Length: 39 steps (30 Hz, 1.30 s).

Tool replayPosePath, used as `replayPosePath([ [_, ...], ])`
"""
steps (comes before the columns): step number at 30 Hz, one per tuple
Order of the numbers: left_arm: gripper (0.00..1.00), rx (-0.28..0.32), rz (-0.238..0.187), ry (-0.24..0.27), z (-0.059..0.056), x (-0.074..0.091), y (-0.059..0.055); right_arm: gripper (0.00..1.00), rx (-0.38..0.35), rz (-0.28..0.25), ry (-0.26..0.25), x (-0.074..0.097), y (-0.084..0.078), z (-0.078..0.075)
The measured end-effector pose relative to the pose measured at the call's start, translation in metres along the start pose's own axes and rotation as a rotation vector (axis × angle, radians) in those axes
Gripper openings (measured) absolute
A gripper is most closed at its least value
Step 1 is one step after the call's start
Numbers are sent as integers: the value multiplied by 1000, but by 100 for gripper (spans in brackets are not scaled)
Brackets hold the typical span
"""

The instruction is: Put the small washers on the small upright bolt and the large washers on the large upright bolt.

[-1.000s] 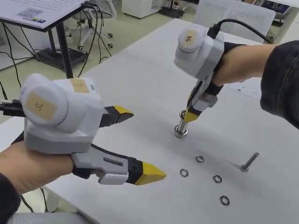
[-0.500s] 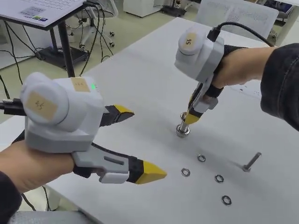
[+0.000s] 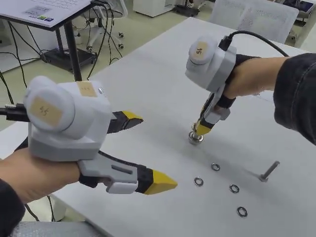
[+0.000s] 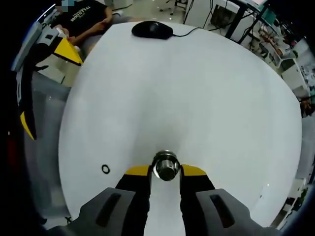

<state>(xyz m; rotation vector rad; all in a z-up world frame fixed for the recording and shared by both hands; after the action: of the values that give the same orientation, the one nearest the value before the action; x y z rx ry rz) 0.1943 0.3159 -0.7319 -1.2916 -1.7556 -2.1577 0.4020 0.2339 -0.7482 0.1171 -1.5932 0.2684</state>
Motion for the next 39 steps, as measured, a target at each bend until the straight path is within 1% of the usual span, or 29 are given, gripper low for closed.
replayPosePath([
  [6, 82, 1, 2, 1, 0, 1, -1, 23, -6, -1, 5, -5, -2, -1],
  [8, 82, 1, 3, 0, 0, 1, -1, 23, -13, 4, 8, -9, -2, 0],
  [9, 82, 1, 3, -1, 0, 0, -1, 23, -12, -1, 9, -10, -2, 0],
  [12, 82, 2, 3, 0, 0, 1, -2, 23, -17, 5, 8, -16, -2, 1],
  [24, 82, 4, 8, -4, 0, 0, -4, 23, -29, 11, 6, -27, 1, -1],
  [27, 82, 4, 11, -5, 0, 1, -5, 23, -30, 14, 7, -29, 2, -1],
  [39, 82, 3, 13, -11, -1, 2, -7, 24, -36, 10, 8, -26, 4, 4],
])
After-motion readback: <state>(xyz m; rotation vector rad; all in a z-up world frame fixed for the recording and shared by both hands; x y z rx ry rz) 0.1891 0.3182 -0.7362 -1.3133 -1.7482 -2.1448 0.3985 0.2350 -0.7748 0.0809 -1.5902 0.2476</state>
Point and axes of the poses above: the centre of the closed fingertips' face, and the gripper's own axes: x roughly backward along the fingers, z roughly to its left, y roughly out of its top, the point moved 9 cm from there along x, roughly backward along the fingers, and after that the axes turned 15 degrees about z, right-handed, at the moved point
